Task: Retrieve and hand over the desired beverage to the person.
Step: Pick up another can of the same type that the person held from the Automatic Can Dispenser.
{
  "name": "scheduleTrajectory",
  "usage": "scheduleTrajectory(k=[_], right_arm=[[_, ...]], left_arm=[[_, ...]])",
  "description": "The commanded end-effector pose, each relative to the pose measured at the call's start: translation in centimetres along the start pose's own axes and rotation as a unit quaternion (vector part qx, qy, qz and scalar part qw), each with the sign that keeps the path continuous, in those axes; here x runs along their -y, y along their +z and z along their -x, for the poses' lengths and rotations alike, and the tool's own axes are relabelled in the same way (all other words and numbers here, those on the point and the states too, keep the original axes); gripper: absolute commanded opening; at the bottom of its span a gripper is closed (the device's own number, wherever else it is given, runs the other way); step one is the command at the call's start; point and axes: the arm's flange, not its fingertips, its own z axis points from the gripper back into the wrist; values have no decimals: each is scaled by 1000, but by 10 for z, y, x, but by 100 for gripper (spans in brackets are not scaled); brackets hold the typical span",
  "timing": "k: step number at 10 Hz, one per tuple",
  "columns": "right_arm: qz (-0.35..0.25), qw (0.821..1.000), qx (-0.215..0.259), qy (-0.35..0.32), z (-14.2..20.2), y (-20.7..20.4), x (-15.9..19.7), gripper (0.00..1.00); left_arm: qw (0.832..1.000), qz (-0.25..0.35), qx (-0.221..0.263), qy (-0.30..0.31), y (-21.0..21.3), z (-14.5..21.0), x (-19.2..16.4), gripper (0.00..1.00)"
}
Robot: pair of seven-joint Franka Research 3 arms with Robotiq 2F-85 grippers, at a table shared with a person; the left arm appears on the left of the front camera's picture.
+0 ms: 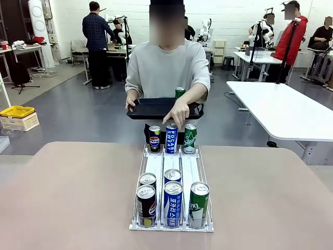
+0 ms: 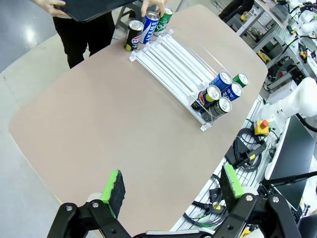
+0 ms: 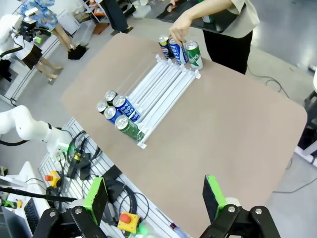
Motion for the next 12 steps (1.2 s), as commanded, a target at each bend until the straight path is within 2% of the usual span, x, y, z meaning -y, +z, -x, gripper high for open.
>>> scheduleTrajectory(k=[1, 12], right_arm=[[-10, 1000, 4, 6, -1, -1, 0, 100], [-10, 1000, 4, 6, -1, -1, 0, 100]], left_arm=[[1000, 6, 5, -5, 1, 1, 0, 100], [1000, 6, 5, -5, 1, 1, 0, 100]])
